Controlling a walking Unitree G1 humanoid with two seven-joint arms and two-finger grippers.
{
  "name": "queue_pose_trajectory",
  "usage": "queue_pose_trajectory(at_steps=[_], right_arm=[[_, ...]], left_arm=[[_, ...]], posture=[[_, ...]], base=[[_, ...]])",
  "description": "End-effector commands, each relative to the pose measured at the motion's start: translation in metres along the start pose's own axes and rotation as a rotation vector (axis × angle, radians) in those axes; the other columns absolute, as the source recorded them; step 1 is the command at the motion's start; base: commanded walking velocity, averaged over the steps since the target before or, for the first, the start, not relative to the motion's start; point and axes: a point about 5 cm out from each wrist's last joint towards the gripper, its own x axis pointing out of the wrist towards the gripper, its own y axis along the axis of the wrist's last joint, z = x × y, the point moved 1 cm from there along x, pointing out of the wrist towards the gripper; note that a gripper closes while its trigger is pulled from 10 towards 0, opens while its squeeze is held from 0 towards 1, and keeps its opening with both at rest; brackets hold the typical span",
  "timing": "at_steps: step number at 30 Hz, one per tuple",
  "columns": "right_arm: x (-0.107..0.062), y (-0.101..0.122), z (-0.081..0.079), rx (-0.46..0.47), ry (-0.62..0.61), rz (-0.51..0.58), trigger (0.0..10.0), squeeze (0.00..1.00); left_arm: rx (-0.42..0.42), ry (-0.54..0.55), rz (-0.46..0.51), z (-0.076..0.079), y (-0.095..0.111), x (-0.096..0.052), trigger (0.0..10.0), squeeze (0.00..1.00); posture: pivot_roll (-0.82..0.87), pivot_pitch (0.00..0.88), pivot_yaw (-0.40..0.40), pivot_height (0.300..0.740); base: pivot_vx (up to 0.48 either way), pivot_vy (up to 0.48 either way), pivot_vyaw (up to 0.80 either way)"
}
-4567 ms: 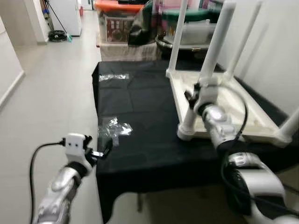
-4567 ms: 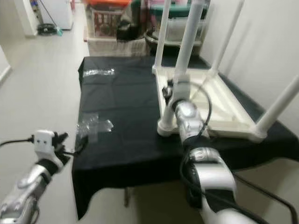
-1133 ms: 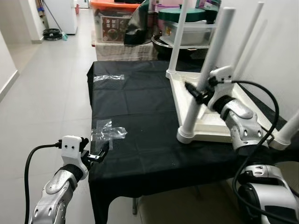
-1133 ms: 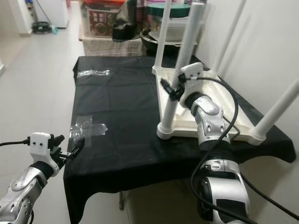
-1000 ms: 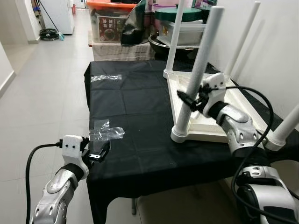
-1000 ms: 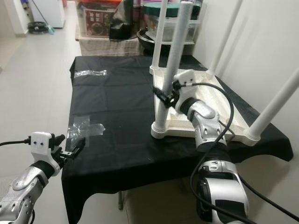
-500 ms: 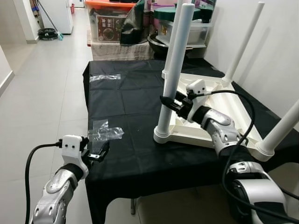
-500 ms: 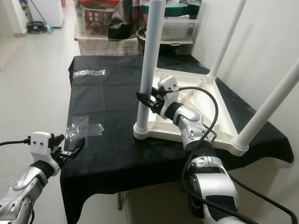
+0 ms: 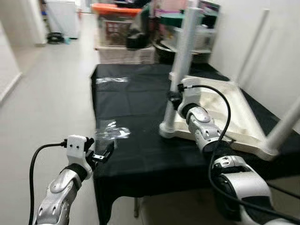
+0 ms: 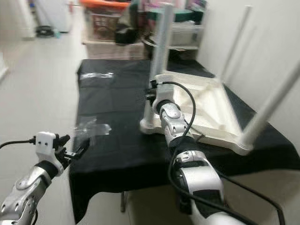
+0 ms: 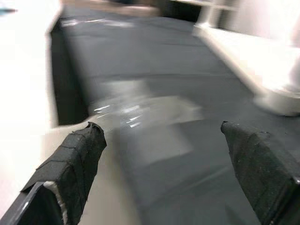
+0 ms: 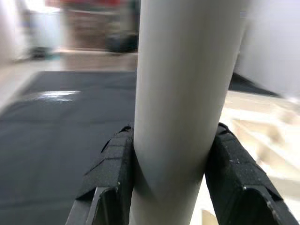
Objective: Building children table
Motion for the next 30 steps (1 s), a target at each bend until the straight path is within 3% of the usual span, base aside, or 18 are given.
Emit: queue_pose_trajectory(at_steps=[1, 2, 3, 6, 9, 10, 15, 16, 18, 19, 23, 24, 30], right_arm=[[-0.009, -0.040, 0.024, -0.014, -0.155, -0.147, 0.9, 0.00], [-0.009, -0.040, 0.024, -0.014, -0.155, -0.147, 0.9, 0.00], [-0.021, -0.049, 0.026, 0.034, -0.211, -0.153, 0.0, 0.00], [-0.035, -0.058, 0.027, 0.085, -0.258, -0.170, 0.0, 0.00], [-0.036, -0.058, 0.026, 0.076, -0.255, -0.190, 0.0, 0.00], [-0.033, -0.053, 0.025, 0.050, -0.246, -0.185, 10.0, 0.00], [-0.026, -0.041, 0.023, 0.060, -0.268, -0.179, 10.0, 0.00], [-0.027, -0.036, 0.022, 0.072, -0.284, -0.152, 10.0, 0.62], [-0.027, -0.036, 0.022, 0.072, -0.284, -0.152, 10.0, 0.62], [-0.029, -0.032, 0.022, 0.079, -0.291, -0.134, 10.0, 1.00], [-0.031, -0.028, 0.022, 0.075, -0.293, -0.129, 10.0, 1.00], [-0.029, -0.023, 0.024, 0.062, -0.286, -0.113, 10.0, 0.00], [-0.013, 0.007, 0.038, 0.045, -0.137, 0.049, 10.0, 0.00]], left_arm=[[0.010, -0.003, 0.010, 0.002, 0.002, 0.001, 10.0, 0.00], [0.010, -0.003, 0.010, 0.002, 0.002, 0.001, 10.0, 0.00], [0.009, 0.000, 0.007, 0.002, 0.002, 0.000, 10.0, 0.00], [0.008, 0.002, 0.004, 0.000, 0.002, -0.001, 10.0, 0.00], [0.010, -0.001, 0.002, 0.000, 0.002, 0.000, 10.0, 0.00], [0.012, -0.005, 0.002, 0.000, 0.003, 0.002, 10.0, 0.00], [0.013, -0.009, 0.006, 0.001, 0.005, 0.005, 10.0, 0.00], [0.013, -0.008, 0.007, 0.002, 0.004, 0.004, 10.0, 0.00], [0.013, -0.008, 0.007, 0.002, 0.004, 0.004, 10.0, 0.00], [0.011, -0.005, 0.006, 0.002, 0.003, 0.003, 10.0, 0.00], [0.011, -0.001, 0.004, 0.001, 0.002, 0.000, 10.0, 0.00], [0.012, 0.001, 0.003, 0.000, 0.002, 0.000, 10.0, 0.00], [0.015, -0.001, 0.005, -0.001, 0.004, 0.002, 10.0, 0.00]], posture=[[0.07, 0.000, -0.112, 0.740], [0.07, 0.000, -0.112, 0.740], [0.07, 0.000, -0.110, 0.740], [0.06, 0.000, -0.096, 0.740], [0.05, 0.000, -0.090, 0.740], [0.05, 0.000, -0.090, 0.740], [0.06, 0.000, -0.094, 0.740], [0.06, 0.000, -0.094, 0.740], [0.06, 0.000, -0.094, 0.740], [0.06, 0.000, -0.095, 0.740], [0.06, 0.000, -0.095, 0.740], [0.06, 0.000, -0.094, 0.740], [0.05, 0.000, -0.091, 0.740]], base=[[0.000, 0.000, 0.00], [0.000, 0.000, 0.00], [0.000, 0.000, 0.00], [0.000, 0.000, 0.00], [0.000, 0.000, 0.00], [0.000, 0.000, 0.00], [0.000, 0.000, 0.00], [0.000, 0.000, 0.00], [0.000, 0.000, 0.00], [0.000, 0.000, 0.00], [0.000, 0.000, 0.00], [0.000, 0.000, 0.00], [0.000, 0.000, 0.00]])
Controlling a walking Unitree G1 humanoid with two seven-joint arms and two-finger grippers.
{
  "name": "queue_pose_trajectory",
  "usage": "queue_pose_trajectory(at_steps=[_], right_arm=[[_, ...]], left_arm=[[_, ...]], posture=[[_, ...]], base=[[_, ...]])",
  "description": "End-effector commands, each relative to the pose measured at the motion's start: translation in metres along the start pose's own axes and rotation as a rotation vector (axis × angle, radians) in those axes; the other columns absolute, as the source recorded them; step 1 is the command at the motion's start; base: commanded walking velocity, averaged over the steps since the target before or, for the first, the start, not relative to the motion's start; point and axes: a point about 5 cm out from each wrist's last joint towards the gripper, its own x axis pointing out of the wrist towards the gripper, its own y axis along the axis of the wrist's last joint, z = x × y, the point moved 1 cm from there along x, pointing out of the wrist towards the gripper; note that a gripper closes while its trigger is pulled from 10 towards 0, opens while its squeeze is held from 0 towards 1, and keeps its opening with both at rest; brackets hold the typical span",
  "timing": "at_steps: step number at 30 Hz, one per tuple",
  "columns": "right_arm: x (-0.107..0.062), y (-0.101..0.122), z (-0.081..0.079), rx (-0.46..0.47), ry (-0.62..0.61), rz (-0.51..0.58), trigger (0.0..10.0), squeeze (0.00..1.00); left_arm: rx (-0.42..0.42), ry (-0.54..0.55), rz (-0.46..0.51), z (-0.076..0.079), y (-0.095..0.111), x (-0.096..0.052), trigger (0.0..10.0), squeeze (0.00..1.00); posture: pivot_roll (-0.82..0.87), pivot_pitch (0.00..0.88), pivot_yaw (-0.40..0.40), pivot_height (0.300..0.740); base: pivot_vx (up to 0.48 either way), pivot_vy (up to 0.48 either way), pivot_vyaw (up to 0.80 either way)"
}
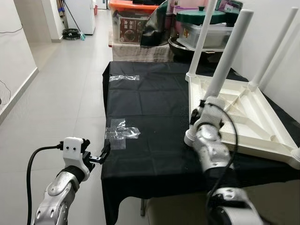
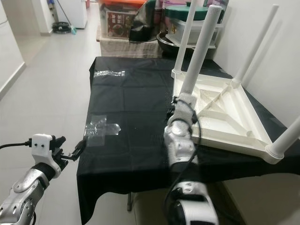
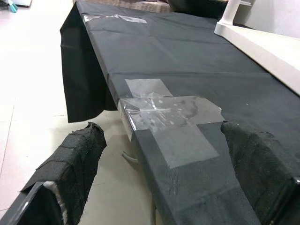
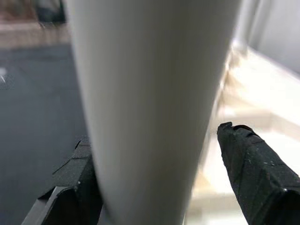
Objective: Building children table
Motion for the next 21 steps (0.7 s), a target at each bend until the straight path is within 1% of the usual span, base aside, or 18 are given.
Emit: queue_pose_trajectory(at_steps=[1, 2, 3, 5, 7, 8, 9, 10, 13, 14, 15, 16, 18, 19, 21], right_arm=[[0.005, 0.009, 0.008, 0.005, 0.021, 0.056, 10.0, 0.00], [0.012, 0.019, 0.008, 0.020, 0.158, 0.103, 10.0, 0.00], [0.012, 0.019, 0.008, 0.020, 0.158, 0.103, 10.0, 0.00], [0.018, 0.031, 0.008, 0.024, 0.354, 0.154, 10.0, 0.00], [0.018, 0.031, 0.008, 0.024, 0.354, 0.154, 10.0, 0.00], [0.019, 0.031, 0.005, 0.011, 0.432, 0.150, 10.0, 0.00], [0.019, 0.031, 0.005, 0.011, 0.432, 0.150, 10.0, 0.00], [0.020, 0.027, 0.001, -0.013, 0.507, 0.130, 10.0, 0.00], [0.020, 0.027, 0.001, -0.013, 0.507, 0.130, 10.0, 0.00], [0.020, 0.024, -0.004, -0.042, 0.573, 0.112, 10.0, 0.00], [0.020, 0.024, -0.004, -0.042, 0.573, 0.112, 10.0, 0.00], [0.020, 0.020, -0.009, -0.065, 0.633, 0.093, 10.0, 0.00], [0.020, 0.020, -0.009, -0.065, 0.633, 0.093, 10.0, 0.00], [0.020, 0.018, -0.013, -0.081, 0.671, 0.074, 4.4, 0.00], [0.020, 0.018, -0.013, -0.081, 0.671, 0.074, 4.4, 0.00]], left_arm=[[0.009, -0.007, -0.018, 0.001, -0.002, 0.000, 10.0, 0.00], [0.008, -0.009, -0.017, 0.001, -0.002, 0.001, 10.0, 0.00], [0.008, -0.009, -0.017, 0.001, -0.002, 0.001, 10.0, 0.00], [0.007, -0.013, -0.015, 0.002, -0.002, 0.002, 10.0, 0.00], [0.007, -0.013, -0.015, 0.002, -0.002, 0.002, 10.0, 0.00], [0.006, -0.013, -0.015, 0.003, -0.002, 0.003, 10.0, 0.00], [0.006, -0.013, -0.015, 0.003, -0.002, 0.003, 10.0, 0.00], [0.006, -0.011, -0.014, 0.003, -0.002, 0.002, 10.0, 0.00], [0.006, -0.011, -0.014, 0.003, -0.002, 0.002, 10.0, 0.00], [0.006, -0.009, -0.013, 0.002, -0.002, 0.001, 10.0, 0.00], [0.006, -0.009, -0.013, 0.002, -0.002, 0.001, 10.0, 0.00], [0.006, -0.007, -0.012, 0.002, -0.002, 0.001, 10.0, 0.00], [0.006, -0.007, -0.012, 0.002, -0.002, 0.001, 10.0, 0.00], [0.007, -0.004, -0.011, 0.002, -0.002, 0.000, 10.0, 0.00], [0.007, -0.004, -0.011, 0.002, -0.002, 0.000, 10.0, 0.00]], posture=[[0.05, 0.000, -0.091, 0.740], [0.05, 0.000, -0.090, 0.740], [0.05, 0.000, -0.090, 0.740], [0.06, 0.000, -0.094, 0.740], [0.06, 0.000, -0.094, 0.740], [0.06, 0.000, -0.097, 0.740], [0.06, 0.000, -0.097, 0.740], [0.06, 0.000, -0.101, 0.740], [0.06, 0.000, -0.101, 0.740], [0.07, 0.000, -0.105, 0.740], [0.07, 0.000, -0.105, 0.740], [0.07, 0.000, -0.105, 0.740], [0.07, 0.000, -0.105, 0.740], [0.08, 0.000, -0.112, 0.740], [0.08, 0.000, -0.112, 0.740]], base=[[0.000, 0.000, 0.00], [0.000, 0.000, 0.00], [0.000, 0.000, 0.00], [0.000, 0.000, 0.00], [0.000, 0.000, 0.00], [0.000, 0.000, 0.00], [0.000, 0.000, 0.00], [0.000, 0.000, 0.00], [0.000, 0.000, 0.00], [0.000, 0.000, 0.00], [0.000, 0.000, 0.00], [0.000, 0.000, 0.00], [0.000, 0.000, 0.00], [0.000, 0.000, 0.00], [0.000, 0.000, 0.00]])
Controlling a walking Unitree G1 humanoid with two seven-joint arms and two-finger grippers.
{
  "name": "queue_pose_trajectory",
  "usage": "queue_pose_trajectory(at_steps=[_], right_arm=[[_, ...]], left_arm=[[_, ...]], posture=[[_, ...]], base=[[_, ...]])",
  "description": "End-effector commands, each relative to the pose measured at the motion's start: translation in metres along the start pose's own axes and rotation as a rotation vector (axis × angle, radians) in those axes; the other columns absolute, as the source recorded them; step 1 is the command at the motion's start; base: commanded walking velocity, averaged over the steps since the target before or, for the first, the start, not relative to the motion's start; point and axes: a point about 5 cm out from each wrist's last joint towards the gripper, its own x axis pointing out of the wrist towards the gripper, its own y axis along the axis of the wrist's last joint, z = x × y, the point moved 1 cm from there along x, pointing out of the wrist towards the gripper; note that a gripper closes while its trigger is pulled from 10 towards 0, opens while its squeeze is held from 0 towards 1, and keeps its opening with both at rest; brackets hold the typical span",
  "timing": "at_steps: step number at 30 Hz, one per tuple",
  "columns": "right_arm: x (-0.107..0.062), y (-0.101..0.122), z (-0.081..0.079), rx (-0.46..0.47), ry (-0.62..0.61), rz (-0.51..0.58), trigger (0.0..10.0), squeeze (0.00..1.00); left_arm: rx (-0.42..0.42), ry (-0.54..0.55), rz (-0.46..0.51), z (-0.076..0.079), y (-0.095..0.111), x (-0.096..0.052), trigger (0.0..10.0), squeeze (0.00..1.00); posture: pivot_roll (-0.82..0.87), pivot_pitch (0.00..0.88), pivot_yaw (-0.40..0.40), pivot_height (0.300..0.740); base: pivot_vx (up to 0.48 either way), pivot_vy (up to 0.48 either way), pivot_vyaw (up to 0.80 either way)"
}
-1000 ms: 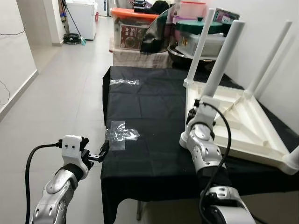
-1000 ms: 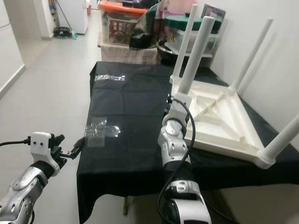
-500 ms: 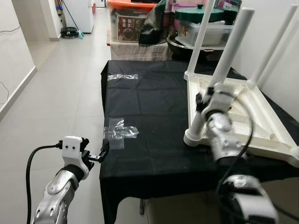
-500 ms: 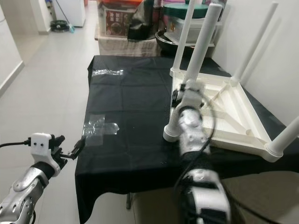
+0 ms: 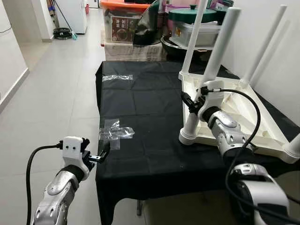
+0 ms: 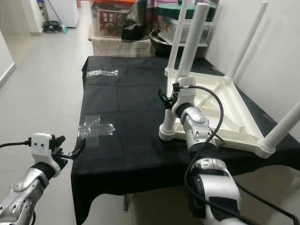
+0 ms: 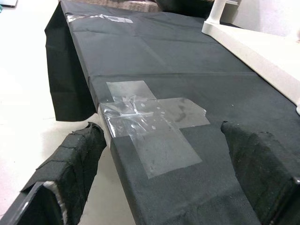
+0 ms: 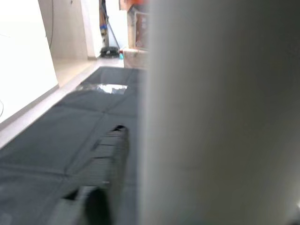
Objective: Building children table
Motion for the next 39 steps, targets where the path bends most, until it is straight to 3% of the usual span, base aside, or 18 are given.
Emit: queue_pose_trajectory(at_steps=[1, 8, 9, 10, 12, 14, 17, 19, 21, 23, 24, 27, 28, 33, 34, 36, 37, 39], right_arm=[[0.006, -0.001, -0.010, -0.024, 0.047, -0.018, 0.0, 0.00], [0.010, -0.001, -0.009, -0.039, -0.014, -0.026, 0.0, 0.00], [0.008, -0.007, 0.001, -0.038, -0.147, -0.069, 0.0, 0.00], [0.008, -0.007, 0.001, -0.038, -0.147, -0.069, 0.0, 0.00], [-0.008, -0.028, 0.031, -0.030, -0.574, -0.190, 0.0, 0.00], [-0.023, -0.043, 0.036, -0.001, -0.827, -0.227, 0.0, 0.00], [-0.027, -0.048, 0.034, 0.017, -0.888, -0.229, 0.0, 0.00], [-0.026, -0.050, 0.019, 0.030, -0.894, -0.202, 0.0, 0.00], [-0.017, -0.044, -0.040, 0.032, -0.701, -0.104, 0.0, 0.00], [-0.017, -0.044, -0.040, 0.032, -0.701, -0.104, 0.0, 0.00], [-0.013, -0.038, -0.066, 0.000, -0.563, -0.084, 10.0, 0.00], [-0.012, -0.037, -0.067, -0.020, -0.544, -0.088, 10.0, 0.00], [-0.013, -0.034, -0.058, -0.017, -0.539, -0.069, 10.0, 1.00], [-0.010, -0.022, -0.035, -0.051, -0.575, -0.052, 10.0, 1.00], [-0.008, -0.011, -0.020, -0.070, -0.603, -0.041, 10.0, 0.00], [-0.008, -0.011, -0.020, -0.070, -0.603, -0.041, 10.0, 0.00], [-0.003, 0.002, -0.009, -0.066, -0.568, -0.009, 10.0, 0.00], [0.011, 0.030, -0.009, 0.041, -0.248, 0.083, 10.0, 0.00]], left_arm=[[0.008, 0.003, -0.012, 0.000, -0.002, -0.001, 10.0, 0.00], [0.011, 0.012, -0.012, -0.002, -0.002, -0.003, 10.0, 0.00], [0.011, 0.013, -0.013, -0.002, -0.002, -0.004, 10.0, 0.00], [0.011, 0.013, -0.013, -0.002, -0.002, -0.004, 10.0, 0.00], [0.009, 0.013, -0.015, -0.002, -0.002, -0.005, 10.0, 0.00], [0.006, 0.010, -0.017, 0.000, -0.003, -0.005, 10.0, 0.00], [0.005, 0.008, -0.018, 0.000, -0.003, -0.004, 10.0, 0.00], [0.003, 0.005, -0.018, 0.002, -0.004, -0.003, 10.0, 0.00], [0.002, -0.013, -0.021, 0.004, -0.003, -0.001, 10.0, 0.00], [0.002, -0.013, -0.021, 0.004, -0.003, -0.001, 10.0, 0.00], [0.005, -0.017, -0.020, 0.003, -0.002, 0.002, 10.0, 0.00], [0.006, -0.015, -0.019, 0.002, -0.001, 0.002, 10.0, 0.00], [0.005, -0.010, -0.016, 0.001, -0.001, 0.002, 10.0, 0.00], [0.000, -0.003, -0.015, 0.002, -0.003, -0.001, 10.0, 0.00], [-0.003, 0.000, -0.016, 0.002, -0.004, -0.002, 10.0, 0.00], [-0.003, 0.000, -0.016, 0.002, -0.004, -0.002, 10.0, 0.00], [-0.005, 0.001, -0.017, 0.003, -0.005, -0.002, 10.0, 0.00], [-0.005, 0.000, -0.018, 0.002, -0.005, -0.001, 10.0, 0.00]], posture=[[0.09, 0.000, -0.115, 0.740], [0.09, 0.000, -0.120, 0.740], [0.09, 0.000, -0.117, 0.740], [0.09, 0.000, -0.117, 0.740], [0.08, 0.000, -0.113, 0.740], [0.08, 0.000, -0.109, 0.740], [0.08, 0.000, -0.109, 0.740], [0.07, 0.000, -0.098, 0.740], [0.06, 0.000, -0.086, 0.740], [0.06, 0.000, -0.086, 0.740], [0.06, 0.000, -0.095, 0.740], [0.06, 0.000, -0.095, 0.740], [0.06, 0.000, -0.101, 0.740], [0.06, 0.000, -0.104, 0.740], [0.06, 0.000, -0.104, 0.740], [0.06, 0.000, -0.104, 0.740], [0.06, 0.000, -0.106, 0.740], [0.05, 0.000, -0.100, 0.740]], base=[[0.000, 0.000, 0.00], [0.000, 0.000, 0.00], [0.000, 0.000, 0.00], [0.000, 0.000, 0.00], [0.000, 0.000, 0.00], [0.000, 0.000, 0.00], [0.000, 0.000, 0.00], [0.000, 0.000, 0.00], [0.000, 0.000, 0.00], [0.000, 0.000, 0.00], [0.000, 0.000, 0.00], [0.000, 0.000, 0.00], [0.000, 0.000, 0.00], [0.000, 0.000, 0.00], [0.000, 0.000, 0.00], [0.000, 0.000, 0.00], [0.000, 0.000, 0.00], [0.000, 0.000, 0.00]])
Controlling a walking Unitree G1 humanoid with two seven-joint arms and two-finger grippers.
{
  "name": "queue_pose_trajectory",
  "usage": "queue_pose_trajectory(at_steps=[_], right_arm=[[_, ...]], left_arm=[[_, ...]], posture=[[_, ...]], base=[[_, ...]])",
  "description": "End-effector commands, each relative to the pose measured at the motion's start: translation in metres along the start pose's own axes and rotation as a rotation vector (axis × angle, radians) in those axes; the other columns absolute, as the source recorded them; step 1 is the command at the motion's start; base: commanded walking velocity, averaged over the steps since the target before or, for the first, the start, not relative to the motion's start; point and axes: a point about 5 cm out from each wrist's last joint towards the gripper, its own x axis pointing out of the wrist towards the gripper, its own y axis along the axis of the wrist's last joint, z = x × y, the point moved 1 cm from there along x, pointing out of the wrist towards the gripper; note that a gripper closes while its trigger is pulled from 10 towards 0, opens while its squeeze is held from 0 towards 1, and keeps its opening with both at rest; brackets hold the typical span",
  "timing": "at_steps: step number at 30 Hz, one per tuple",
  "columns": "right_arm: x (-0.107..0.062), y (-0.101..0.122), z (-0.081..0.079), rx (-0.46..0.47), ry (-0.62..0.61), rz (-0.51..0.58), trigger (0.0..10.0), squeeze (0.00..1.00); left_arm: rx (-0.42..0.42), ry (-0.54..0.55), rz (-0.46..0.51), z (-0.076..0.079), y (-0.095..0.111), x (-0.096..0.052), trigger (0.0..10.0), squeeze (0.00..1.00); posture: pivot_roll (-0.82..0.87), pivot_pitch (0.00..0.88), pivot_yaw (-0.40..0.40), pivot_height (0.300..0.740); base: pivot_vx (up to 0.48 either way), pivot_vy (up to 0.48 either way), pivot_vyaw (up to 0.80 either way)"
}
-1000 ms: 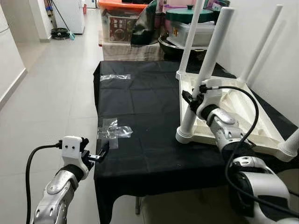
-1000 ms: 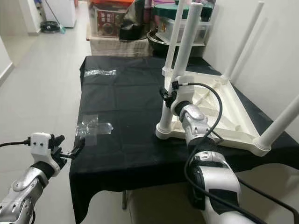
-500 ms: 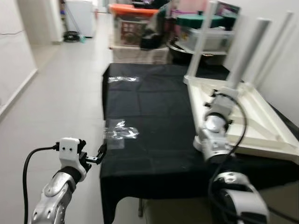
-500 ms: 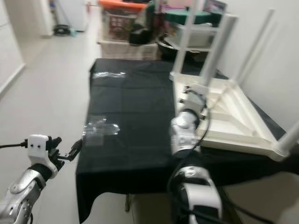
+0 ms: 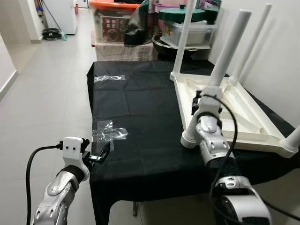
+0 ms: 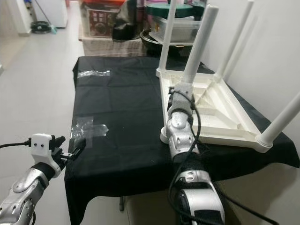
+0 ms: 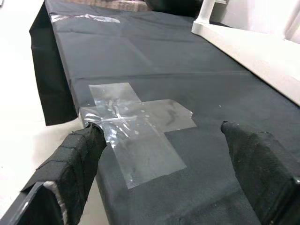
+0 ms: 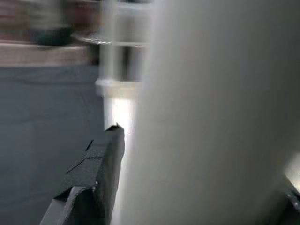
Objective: Building children table
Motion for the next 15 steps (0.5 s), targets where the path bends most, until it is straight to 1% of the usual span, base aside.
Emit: queue_pose_trajectory(at_steps=[1, 2, 3, 4, 5, 6, 7, 8, 9, 10, 11, 12, 14, 15], right_arm=[[0.006, 0.027, -0.004, 0.106, 0.266, 0.087, 10.0, 0.00], [0.003, 0.031, -0.011, 0.124, 0.405, 0.100, 10.0, 0.00], [0.003, 0.031, -0.011, 0.124, 0.405, 0.100, 10.0, 0.00], [0.001, 0.031, -0.014, 0.128, 0.479, 0.103, 10.0, 0.00], [0.001, 0.031, -0.014, 0.128, 0.479, 0.103, 10.0, 0.00], [-0.004, 0.025, -0.021, 0.139, 0.606, 0.082, 10.0, 0.00], [-0.004, 0.025, -0.021, 0.139, 0.606, 0.082, 10.0, 0.00], [-0.008, 0.011, -0.028, 0.112, 0.704, 0.039, 10.0, 0.00], [-0.008, 0.011, -0.028, 0.112, 0.704, 0.039, 10.0, 0.00], [-0.013, -0.005, -0.035, 0.067, 0.771, -0.011, 10.0, 0.00], [-0.013, -0.005, -0.035, 0.067, 0.771, -0.011, 10.0, 0.00], [-0.018, -0.018, -0.043, 0.041, 0.832, -0.048, 8.9, 0.00], [-0.018, -0.018, -0.043, 0.041, 0.832, -0.048, 8.9, 0.00], [-0.022, -0.026, -0.050, 0.022, 0.869, -0.069, 3.1, 0.00]], left_arm=[[-0.003, -0.002, -0.016, 0.001, -0.004, 0.001, 10.0, 0.00], [0.000, -0.007, -0.015, 0.002, -0.004, 0.004, 10.0, 0.00], [0.000, -0.007, -0.015, 0.002, -0.004, 0.004, 10.0, 0.00], [0.003, -0.011, -0.014, 0.003, -0.004, 0.005, 10.0, 0.00], [0.003, -0.011, -0.014, 0.003, -0.004, 0.005, 10.0, 0.00], [0.002, -0.015, -0.010, 0.003, -0.002, 0.007, 10.0, 0.00], [0.002, -0.015, -0.010, 0.003, -0.002, 0.007, 10.0, 0.00], [0.003, -0.018, -0.006, 0.004, -0.001, 0.009, 10.0, 0.00], [0.003, -0.018, -0.006, 0.004, -0.001, 0.009, 10.0, 0.00], [0.003, -0.019, -0.002, 0.004, -0.001, 0.010, 10.0, 0.00], [0.003, -0.019, -0.002, 0.004, -0.001, 0.010, 10.0, 0.00], [0.002, -0.016, 0.001, 0.004, 0.000, 0.010, 10.0, 0.00], [0.002, -0.016, 0.001, 0.004, 0.000, 0.010, 10.0, 0.00], [0.002, -0.012, 0.002, 0.004, 0.000, 0.009, 10.0, 0.00]], posture=[[0.05, 0.000, -0.100, 0.740], [0.05, 0.000, -0.099, 0.740], [0.05, 0.000, -0.099, 0.740], [0.05, 0.000, -0.099, 0.740], [0.05, 0.000, -0.099, 0.740], [0.05, 0.000, -0.097, 0.740], [0.05, 0.000, -0.097, 0.740], [0.05, 0.000, -0.101, 0.740], [0.05, 0.000, -0.101, 0.740], [0.06, 0.000, -0.109, 0.740], [0.06, 0.000, -0.109, 0.740], [0.07, 0.000, -0.116, 0.740], [0.07, 0.000, -0.116, 0.740], [0.07, 0.000, -0.116, 0.740]], base=[[0.000, 0.000, 0.00], [0.000, 0.000, 0.00], [0.000, 0.000, 0.00], [0.000, 0.000, 0.00], [0.000, 0.000, 0.00], [0.000, 0.000, 0.00], [0.000, 0.000, 0.00], [0.000, 0.000, 0.00], [0.000, 0.000, 0.00], [0.000, 0.000, 0.00], [0.000, 0.000, 0.00], [0.000, 0.000, 0.00], [0.000, 0.000, 0.00], [0.000, 0.000, 0.00]])
